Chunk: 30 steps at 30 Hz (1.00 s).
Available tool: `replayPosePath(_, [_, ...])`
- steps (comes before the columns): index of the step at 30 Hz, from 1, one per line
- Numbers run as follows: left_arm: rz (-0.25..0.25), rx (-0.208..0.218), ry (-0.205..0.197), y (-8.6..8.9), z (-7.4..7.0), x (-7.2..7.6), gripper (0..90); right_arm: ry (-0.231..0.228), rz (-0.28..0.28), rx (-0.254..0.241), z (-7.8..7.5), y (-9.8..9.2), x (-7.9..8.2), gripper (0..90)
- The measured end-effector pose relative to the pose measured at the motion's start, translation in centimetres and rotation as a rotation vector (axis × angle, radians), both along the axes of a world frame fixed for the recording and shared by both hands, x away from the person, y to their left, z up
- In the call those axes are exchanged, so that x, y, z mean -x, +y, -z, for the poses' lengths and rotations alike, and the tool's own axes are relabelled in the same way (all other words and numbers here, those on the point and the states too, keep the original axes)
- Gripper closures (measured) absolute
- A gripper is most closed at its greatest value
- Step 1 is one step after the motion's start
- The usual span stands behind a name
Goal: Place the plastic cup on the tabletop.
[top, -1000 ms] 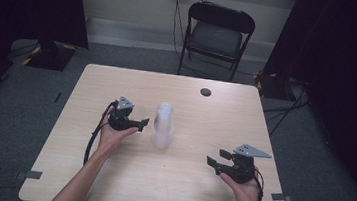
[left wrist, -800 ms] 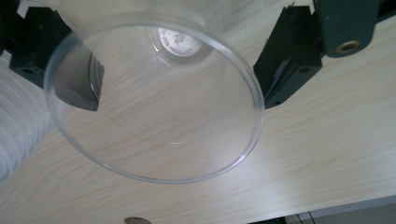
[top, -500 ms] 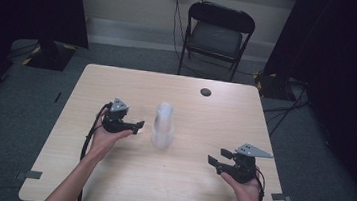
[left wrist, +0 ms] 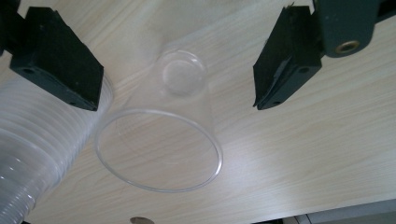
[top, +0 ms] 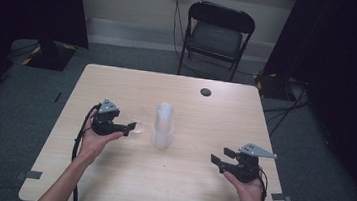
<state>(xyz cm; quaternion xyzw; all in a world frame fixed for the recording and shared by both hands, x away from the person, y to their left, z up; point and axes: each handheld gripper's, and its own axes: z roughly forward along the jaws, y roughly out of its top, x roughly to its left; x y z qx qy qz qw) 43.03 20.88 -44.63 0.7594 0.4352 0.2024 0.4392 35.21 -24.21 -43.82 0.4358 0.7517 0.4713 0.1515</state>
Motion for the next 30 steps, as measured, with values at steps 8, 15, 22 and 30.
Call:
replayPosePath(8, [0.008, -0.019, 0.001, 0.7, -0.4, 2.2, 15.8, 0.000, 0.012, -0.001, 0.1, -0.2, -0.1, 36.2])
replayPosePath(15, [0.028, 0.002, -0.008, 1.2, -0.9, 4.4, 15.7, 0.004, 0.019, 0.005, 0.3, -0.4, -0.2, 36.2])
replayPosePath(22, [0.016, -0.038, 0.022, 0.7, -1.1, 6.6, 18.9, 0.014, 0.032, 0.015, 0.6, -0.7, -0.3, 36.2])
replayPosePath(30, [0.011, -0.001, 0.051, 0.8, -1.3, 9.5, 18.5, 0.005, 0.043, 0.036, 0.7, -0.7, -0.3, 36.0])
